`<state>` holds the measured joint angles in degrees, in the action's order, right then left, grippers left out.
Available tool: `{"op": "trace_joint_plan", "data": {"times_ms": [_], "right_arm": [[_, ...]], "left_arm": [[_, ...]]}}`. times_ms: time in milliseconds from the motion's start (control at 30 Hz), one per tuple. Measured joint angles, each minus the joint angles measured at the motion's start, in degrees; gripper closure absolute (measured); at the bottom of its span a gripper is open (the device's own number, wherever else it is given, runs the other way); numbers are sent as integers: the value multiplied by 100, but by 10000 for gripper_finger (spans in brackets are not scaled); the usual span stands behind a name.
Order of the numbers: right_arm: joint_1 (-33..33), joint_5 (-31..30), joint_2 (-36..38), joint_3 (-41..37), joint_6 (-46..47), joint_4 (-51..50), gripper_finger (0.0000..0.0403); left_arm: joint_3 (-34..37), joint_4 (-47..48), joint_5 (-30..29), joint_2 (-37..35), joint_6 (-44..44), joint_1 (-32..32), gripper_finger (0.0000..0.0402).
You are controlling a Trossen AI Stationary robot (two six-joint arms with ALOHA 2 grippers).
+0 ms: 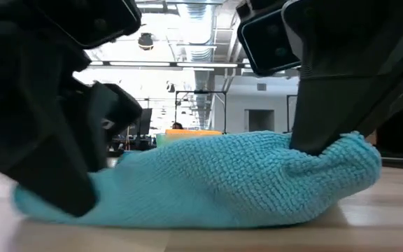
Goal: Roll microfiber towels into tight, uniform cylinder then place into a basket
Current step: Roll the blue towel
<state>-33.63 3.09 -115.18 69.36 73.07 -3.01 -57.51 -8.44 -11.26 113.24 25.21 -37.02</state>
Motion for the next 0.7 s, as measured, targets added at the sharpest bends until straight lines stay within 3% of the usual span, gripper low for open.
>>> {"op": "trace_joint_plan", "data": {"times_ms": [133, 400, 700], "right_arm": [[-112, -62, 0, 0, -561, 24, 397], [-381, -72, 1, 2, -976, 396, 395], [-603, -229, -13, 4, -386, -11, 398]], "left_arm": [[-175, 57, 579, 22, 16, -13, 393], [-932, 956, 1908, 29, 962, 164, 399], [-1398, 1811, 2567, 42, 1550, 800, 399]]}}
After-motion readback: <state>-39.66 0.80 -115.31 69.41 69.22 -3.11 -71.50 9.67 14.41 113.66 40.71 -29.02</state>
